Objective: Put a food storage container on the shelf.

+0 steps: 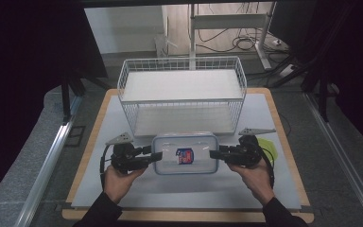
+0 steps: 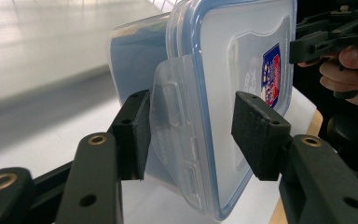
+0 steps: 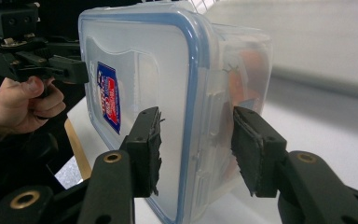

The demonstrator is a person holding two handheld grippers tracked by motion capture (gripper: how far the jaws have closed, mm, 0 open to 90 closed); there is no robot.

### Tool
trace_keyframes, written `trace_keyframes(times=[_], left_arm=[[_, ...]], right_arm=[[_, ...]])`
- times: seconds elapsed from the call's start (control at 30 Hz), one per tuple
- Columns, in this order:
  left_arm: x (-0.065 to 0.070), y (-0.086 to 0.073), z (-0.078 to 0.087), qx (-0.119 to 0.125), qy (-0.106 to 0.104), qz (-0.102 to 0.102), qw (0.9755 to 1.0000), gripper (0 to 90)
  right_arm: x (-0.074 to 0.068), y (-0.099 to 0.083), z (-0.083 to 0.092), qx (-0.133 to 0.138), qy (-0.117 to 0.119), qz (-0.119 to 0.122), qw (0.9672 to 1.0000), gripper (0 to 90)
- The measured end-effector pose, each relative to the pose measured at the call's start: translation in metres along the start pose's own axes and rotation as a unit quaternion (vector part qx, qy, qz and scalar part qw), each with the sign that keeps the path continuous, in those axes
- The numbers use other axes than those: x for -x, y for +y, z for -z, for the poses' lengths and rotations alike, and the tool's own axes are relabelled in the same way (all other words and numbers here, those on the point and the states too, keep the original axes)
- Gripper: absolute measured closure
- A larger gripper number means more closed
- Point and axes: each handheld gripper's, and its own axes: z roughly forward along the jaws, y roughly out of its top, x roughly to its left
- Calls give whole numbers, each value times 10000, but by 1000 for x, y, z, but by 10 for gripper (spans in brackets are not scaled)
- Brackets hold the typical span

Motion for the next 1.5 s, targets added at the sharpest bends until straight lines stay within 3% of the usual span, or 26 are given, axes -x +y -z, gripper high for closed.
trace_keyframes(times=[0.37,0.87,1.2,1.5], left_arm=[[1,35,11,111,55,-130,9998,484],[6,98,33,344,188,-317,9987,484],[-6,130,36,450,116,-312,9984,484],[-15,161,32,495,147,-371,9980,484]], right_arm=[[-6,37,7,196,42,116,9997,533],[-17,97,20,397,97,286,9988,533],[-21,137,23,443,-2,414,9982,531],[-13,168,24,547,-42,428,9976,528]])
